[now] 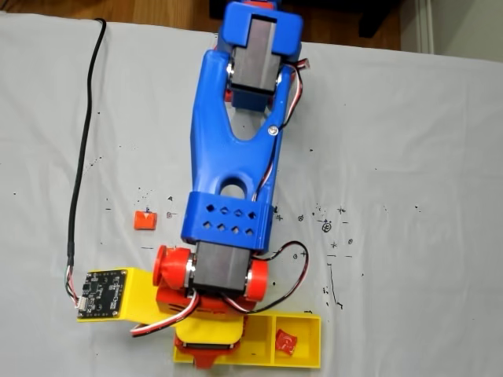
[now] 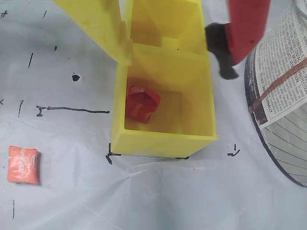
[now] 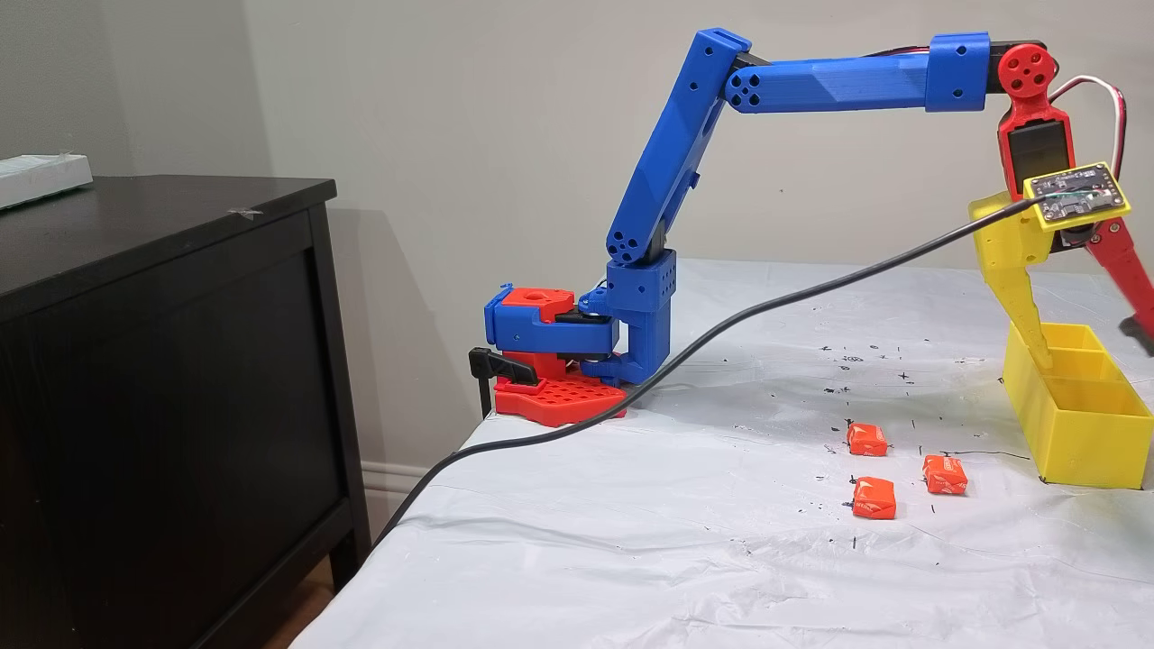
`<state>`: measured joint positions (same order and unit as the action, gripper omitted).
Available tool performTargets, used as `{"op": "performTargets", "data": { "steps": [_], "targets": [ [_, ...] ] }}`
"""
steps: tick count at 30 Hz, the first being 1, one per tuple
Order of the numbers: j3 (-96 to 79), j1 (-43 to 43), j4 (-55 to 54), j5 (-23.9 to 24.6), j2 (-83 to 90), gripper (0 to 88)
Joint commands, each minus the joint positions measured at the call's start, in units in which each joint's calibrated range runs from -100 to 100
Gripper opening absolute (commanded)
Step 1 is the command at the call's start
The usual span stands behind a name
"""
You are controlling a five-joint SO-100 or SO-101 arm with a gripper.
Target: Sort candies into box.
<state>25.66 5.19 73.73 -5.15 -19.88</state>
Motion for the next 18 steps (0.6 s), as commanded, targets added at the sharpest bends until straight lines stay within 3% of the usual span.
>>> {"op": "performTargets", "data": {
  "steps": [1, 9, 18],
  "targets": [
    [4.2, 0.8, 0.2, -0.3, 4.6, 2.4],
    [-4.0, 1.3, -0.9, -1.2, 10.3, 0.8],
    [-22.5, 3.7, -0.5, -6.8, 24.0, 0.2]
  ]
}}
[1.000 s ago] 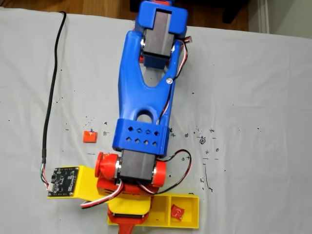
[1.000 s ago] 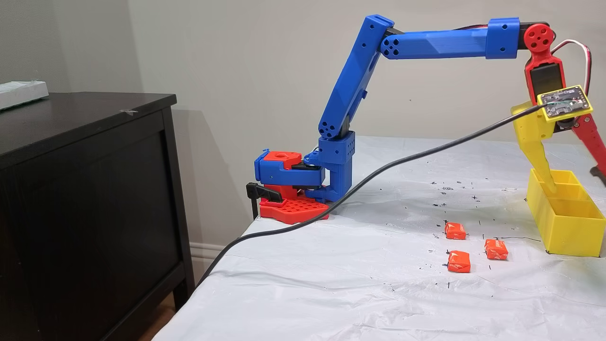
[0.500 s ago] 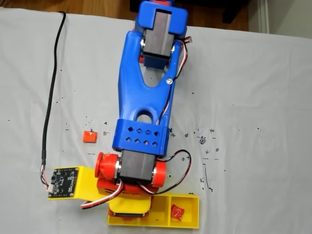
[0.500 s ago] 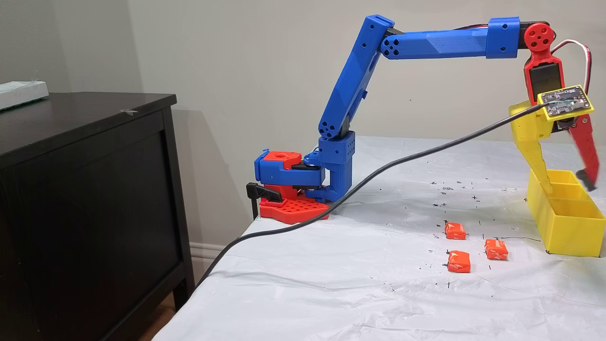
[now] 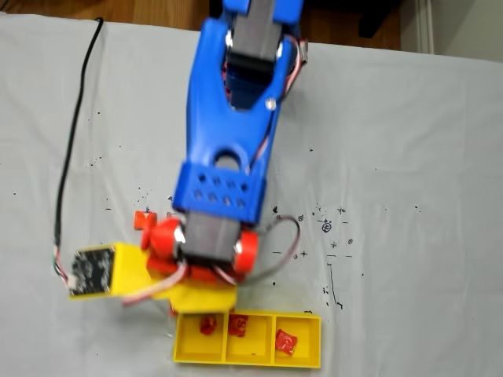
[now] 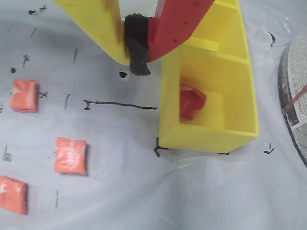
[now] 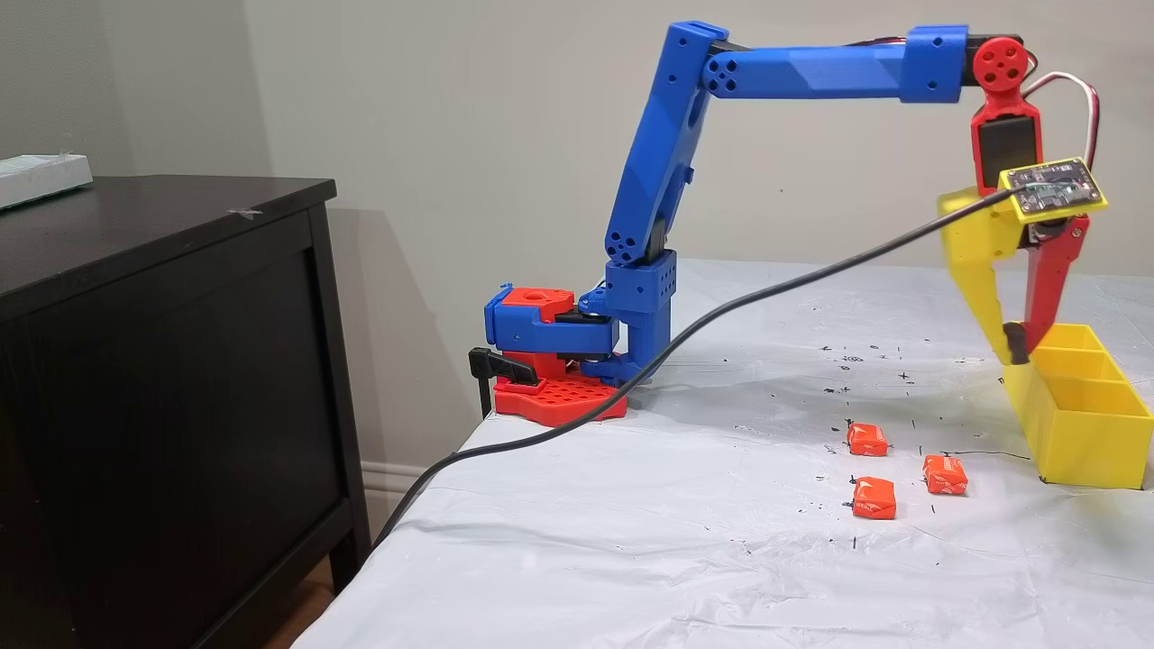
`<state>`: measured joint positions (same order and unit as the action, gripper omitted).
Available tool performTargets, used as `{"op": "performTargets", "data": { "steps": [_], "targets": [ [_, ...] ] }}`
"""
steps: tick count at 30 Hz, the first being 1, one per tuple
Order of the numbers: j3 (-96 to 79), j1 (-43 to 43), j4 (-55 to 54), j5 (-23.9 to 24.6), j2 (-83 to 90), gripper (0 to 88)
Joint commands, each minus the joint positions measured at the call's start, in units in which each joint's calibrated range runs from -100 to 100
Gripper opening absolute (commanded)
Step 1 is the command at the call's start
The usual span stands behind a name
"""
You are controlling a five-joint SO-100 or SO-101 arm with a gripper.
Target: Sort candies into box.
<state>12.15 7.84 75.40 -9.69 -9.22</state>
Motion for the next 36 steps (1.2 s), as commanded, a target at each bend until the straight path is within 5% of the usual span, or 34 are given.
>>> {"op": "performTargets", "data": {
  "steps": [1, 5, 17, 36],
  "targets": [
    [-12.4, 1.5, -3.3, -2.7, 15.3, 0.2],
    [-23.9, 2.8, -7.0, -4.9, 21.6, 0.2],
    [-38.9, 5.4, -9.5, -8.4, 26.6, 23.6],
    [-38.2, 3.6, -14.0, -8.4, 16.4, 27.1]
  ]
}}
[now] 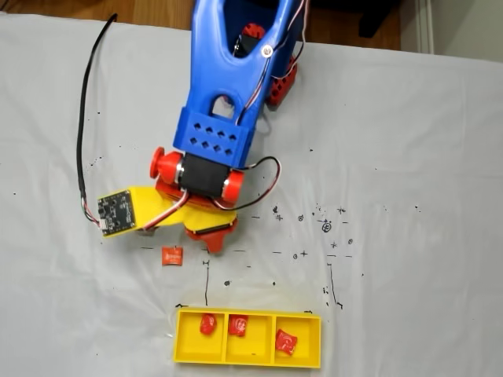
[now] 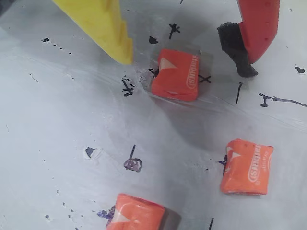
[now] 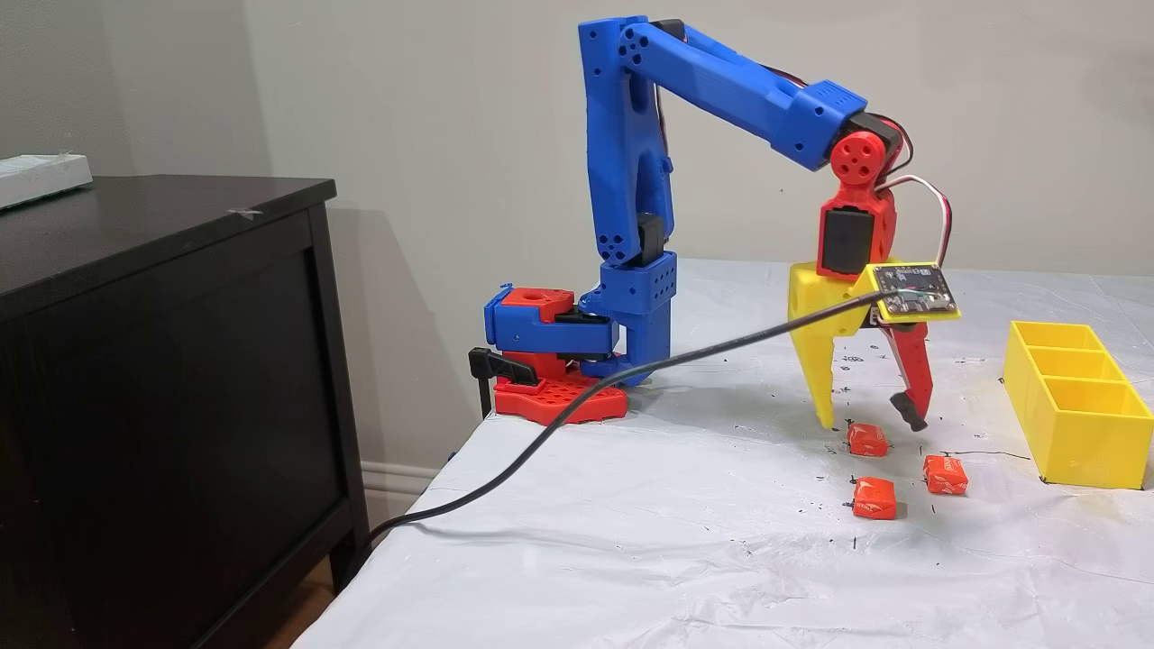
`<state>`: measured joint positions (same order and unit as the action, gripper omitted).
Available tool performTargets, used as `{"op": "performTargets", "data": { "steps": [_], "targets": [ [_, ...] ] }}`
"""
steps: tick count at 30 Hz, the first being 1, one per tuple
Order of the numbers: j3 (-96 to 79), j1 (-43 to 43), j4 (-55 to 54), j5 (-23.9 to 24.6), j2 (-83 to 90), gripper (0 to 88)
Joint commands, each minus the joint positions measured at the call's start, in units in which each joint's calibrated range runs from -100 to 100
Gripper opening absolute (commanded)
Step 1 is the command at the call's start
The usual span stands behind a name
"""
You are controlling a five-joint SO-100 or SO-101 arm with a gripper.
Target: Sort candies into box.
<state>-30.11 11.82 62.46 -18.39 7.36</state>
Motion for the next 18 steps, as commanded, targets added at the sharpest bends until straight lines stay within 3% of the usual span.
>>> {"op": "performTargets", "data": {
  "steps": [1, 18],
  "targets": [
    [3.9, -0.6, -1.4, 0.4, -0.2, 27.1],
    [4.7, -1.0, -6.8, 0.0, -6.9, 20.5]
  ]
}}
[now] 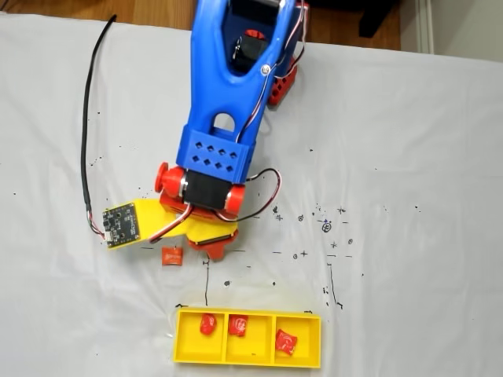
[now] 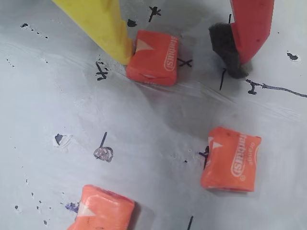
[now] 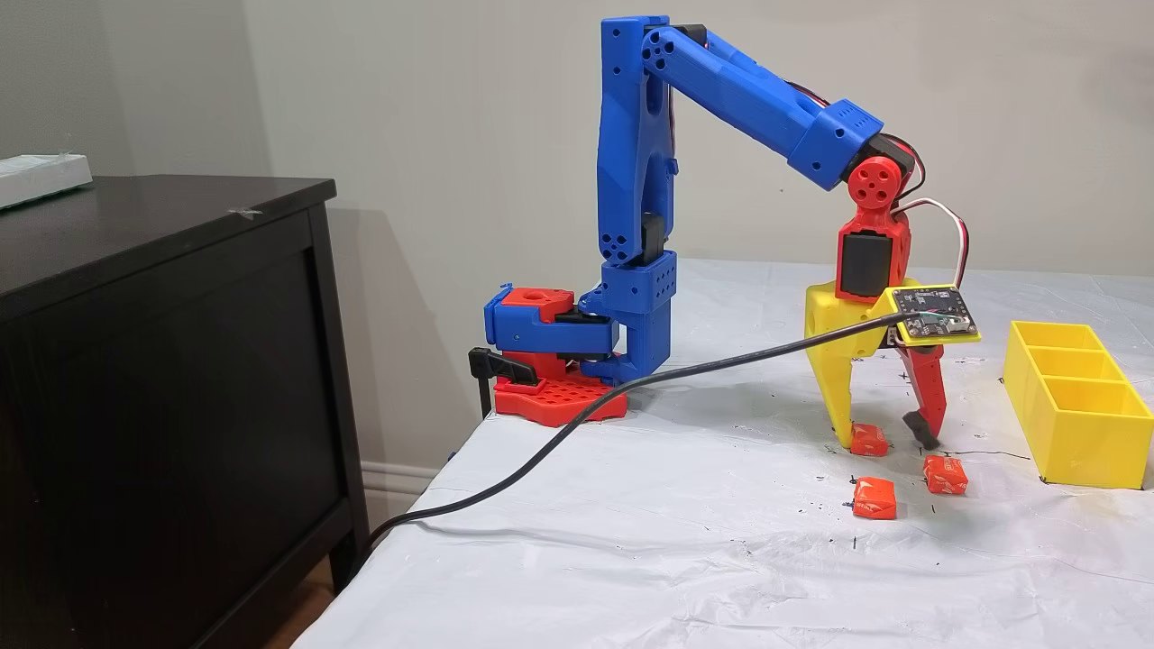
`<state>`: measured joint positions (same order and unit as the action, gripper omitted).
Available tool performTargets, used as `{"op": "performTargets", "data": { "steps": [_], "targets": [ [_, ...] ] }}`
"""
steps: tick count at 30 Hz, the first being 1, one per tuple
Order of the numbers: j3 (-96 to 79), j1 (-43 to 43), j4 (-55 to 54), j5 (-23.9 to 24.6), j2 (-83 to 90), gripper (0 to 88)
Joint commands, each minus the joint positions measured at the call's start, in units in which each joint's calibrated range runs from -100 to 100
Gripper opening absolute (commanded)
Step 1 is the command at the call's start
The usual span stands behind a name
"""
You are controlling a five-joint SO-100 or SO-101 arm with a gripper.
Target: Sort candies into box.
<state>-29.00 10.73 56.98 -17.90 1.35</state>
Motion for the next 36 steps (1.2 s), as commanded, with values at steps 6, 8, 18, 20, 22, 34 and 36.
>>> {"op": "performTargets", "data": {
  "steps": [6, 8, 18, 20, 22, 34, 36],
  "targets": [
    [3.0, 0.5, -1.5, -0.2, 0.1, 0.6],
    [2.8, 0.5, -1.1, -0.2, 1.6, 0.2],
    [4.5, -4.1, 2.9, 3.3, 15.9, 0.2],
    [7.8, -5.4, 5.4, 4.4, 17.0, 0.2],
    [10.9, -6.6, 6.7, 5.9, 17.6, 0.2],
    [17.9, -14.3, -1.3, 14.1, 17.2, 0.2],
    [18.9, -15.2, -3.2, 15.4, 15.9, 0.2]
  ]
}}
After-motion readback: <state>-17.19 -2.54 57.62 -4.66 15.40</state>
